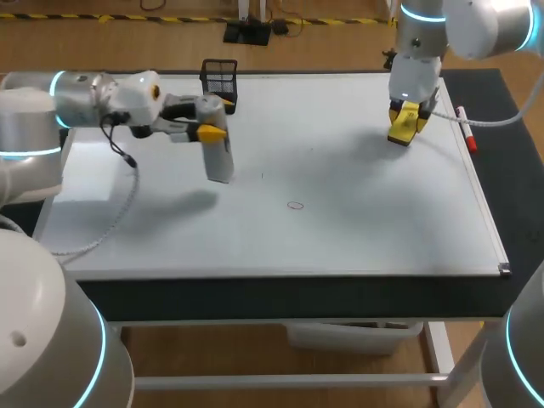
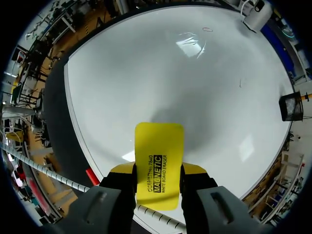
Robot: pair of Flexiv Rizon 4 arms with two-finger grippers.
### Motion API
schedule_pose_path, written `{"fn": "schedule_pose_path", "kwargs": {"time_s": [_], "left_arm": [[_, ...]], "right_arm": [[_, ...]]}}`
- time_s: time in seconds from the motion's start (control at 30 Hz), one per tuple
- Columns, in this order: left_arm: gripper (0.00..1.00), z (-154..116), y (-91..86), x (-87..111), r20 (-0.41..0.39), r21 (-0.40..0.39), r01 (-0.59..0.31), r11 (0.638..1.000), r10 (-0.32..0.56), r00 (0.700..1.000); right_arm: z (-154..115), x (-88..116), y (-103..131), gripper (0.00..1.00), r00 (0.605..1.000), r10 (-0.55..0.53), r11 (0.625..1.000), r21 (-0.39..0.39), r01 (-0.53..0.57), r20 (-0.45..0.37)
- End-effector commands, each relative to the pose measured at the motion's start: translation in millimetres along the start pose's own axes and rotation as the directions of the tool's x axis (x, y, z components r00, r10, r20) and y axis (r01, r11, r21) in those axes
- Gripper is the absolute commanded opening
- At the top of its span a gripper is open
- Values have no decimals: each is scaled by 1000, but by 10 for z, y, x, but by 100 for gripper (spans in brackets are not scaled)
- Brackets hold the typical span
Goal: Pick up the inspection probe, press it on each red-marked spot on the whiteboard one by one, put down the probe, pick up the eraser, and wipe off all the red marks.
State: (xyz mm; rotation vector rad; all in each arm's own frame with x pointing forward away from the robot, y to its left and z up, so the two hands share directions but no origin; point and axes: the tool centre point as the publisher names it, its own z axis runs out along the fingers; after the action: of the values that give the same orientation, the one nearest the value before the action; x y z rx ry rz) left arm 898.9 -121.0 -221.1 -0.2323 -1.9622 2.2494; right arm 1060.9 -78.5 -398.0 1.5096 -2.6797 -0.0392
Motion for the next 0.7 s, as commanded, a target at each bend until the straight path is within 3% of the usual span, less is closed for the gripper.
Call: {"fn": "schedule_pose_path", "kwargs": {"time_s": [0.03, 0.7], "left_arm": [[0, 261, 99, 7, -64, 10, 15, 1000, -15, 998], [0, 1178, 344, 307, -236, -5, 30, 1000, -30, 971]], "right_arm": [[-11, 2, -9, 0, 1000, -2, 1000, 1, 2, -4], [-11, 2, -9, 0, 1000, -2, 1000, 1, 2, -4]]}}
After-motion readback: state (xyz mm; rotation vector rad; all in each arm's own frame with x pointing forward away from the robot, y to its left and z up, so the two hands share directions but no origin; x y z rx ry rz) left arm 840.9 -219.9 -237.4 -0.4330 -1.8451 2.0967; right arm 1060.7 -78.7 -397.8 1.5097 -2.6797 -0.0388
